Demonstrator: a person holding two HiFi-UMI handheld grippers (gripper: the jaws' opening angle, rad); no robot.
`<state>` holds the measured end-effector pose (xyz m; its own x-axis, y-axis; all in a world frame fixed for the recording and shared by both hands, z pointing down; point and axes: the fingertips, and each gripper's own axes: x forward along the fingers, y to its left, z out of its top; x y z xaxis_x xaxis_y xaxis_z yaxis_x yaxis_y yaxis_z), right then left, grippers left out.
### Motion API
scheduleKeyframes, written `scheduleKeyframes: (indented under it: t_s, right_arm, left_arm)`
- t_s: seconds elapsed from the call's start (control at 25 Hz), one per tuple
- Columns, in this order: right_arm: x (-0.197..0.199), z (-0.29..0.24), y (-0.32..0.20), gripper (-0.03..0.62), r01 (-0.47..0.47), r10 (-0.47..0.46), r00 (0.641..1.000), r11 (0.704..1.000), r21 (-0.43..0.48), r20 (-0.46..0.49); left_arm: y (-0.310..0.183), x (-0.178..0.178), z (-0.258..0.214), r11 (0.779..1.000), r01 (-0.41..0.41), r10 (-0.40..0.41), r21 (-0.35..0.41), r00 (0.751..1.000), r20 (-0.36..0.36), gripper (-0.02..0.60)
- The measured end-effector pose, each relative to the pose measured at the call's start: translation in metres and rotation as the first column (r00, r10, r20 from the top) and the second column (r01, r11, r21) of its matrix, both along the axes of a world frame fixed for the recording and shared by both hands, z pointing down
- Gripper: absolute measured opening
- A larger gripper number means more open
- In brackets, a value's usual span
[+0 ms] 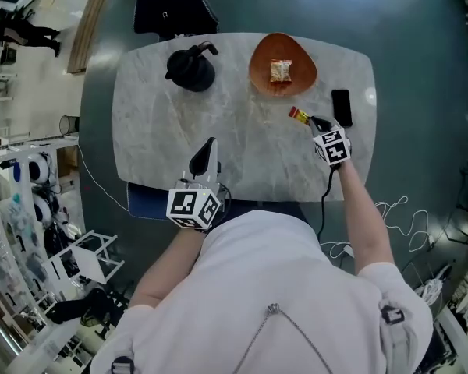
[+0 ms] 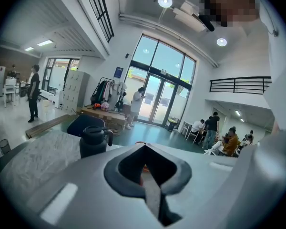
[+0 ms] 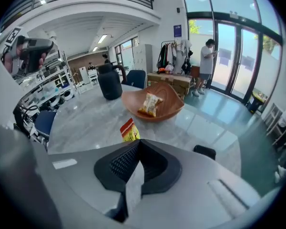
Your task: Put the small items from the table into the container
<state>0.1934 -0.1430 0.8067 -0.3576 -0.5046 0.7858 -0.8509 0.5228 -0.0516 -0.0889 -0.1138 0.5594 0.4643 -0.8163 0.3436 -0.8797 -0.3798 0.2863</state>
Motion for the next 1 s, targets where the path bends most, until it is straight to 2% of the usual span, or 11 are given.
scheduleKeyframes:
  t_s: [0.08, 0.2, 0.32, 0.48, 0.64, 0.8, 1.0]
  right_arm:
    - [-0.005, -0.039, -0.006, 0.028, -0.023, 0.023, 1.000, 0.995, 0.093, 0.000]
    - [-0.016, -0.106, -0.012, 0.028, -0.070, 0.062, 0.997, 0.972, 0.226, 0.041]
    - [-0.026, -0.176, -0.010, 0.028, -0.131, 0.100, 0.989, 0.932, 0.338, 0.109]
    - [-0.029, -0.253, 0.001, 0.028, -0.218, 0.146, 0.971, 0.872, 0.438, 0.191]
    - [-0.031, -0.308, 0.019, 0.028, -0.299, 0.195, 0.948, 0.819, 0.489, 0.254]
    - [-0.035, -0.343, 0.035, 0.026, -0.366, 0.215, 0.919, 0.779, 0.510, 0.330]
    - [-0.028, -0.352, 0.047, 0.026, -0.412, 0.243, 0.897, 0.758, 0.505, 0.368]
  left_arm:
    - [-0.005, 0.003, -0.011, 0.999, -0.012, 0.013, 0.031, 1.000, -0.013, 0.005]
    - [-0.014, 0.006, -0.031, 0.996, -0.035, 0.038, 0.087, 0.999, -0.033, 0.005]
    - [-0.019, 0.008, -0.050, 0.989, -0.059, 0.066, 0.136, 0.997, -0.048, 0.005]
    - [-0.024, 0.017, -0.072, 0.978, -0.087, 0.101, 0.187, 0.993, -0.065, 0.005]
    - [-0.026, 0.019, -0.092, 0.967, -0.108, 0.129, 0.229, 0.989, -0.075, 0.005]
    - [-0.028, 0.011, -0.101, 0.963, -0.110, 0.133, 0.246, 0.988, -0.078, 0.005]
    - [-0.025, 0.021, -0.104, 0.958, -0.134, 0.159, 0.252, 0.984, -0.080, 0.005]
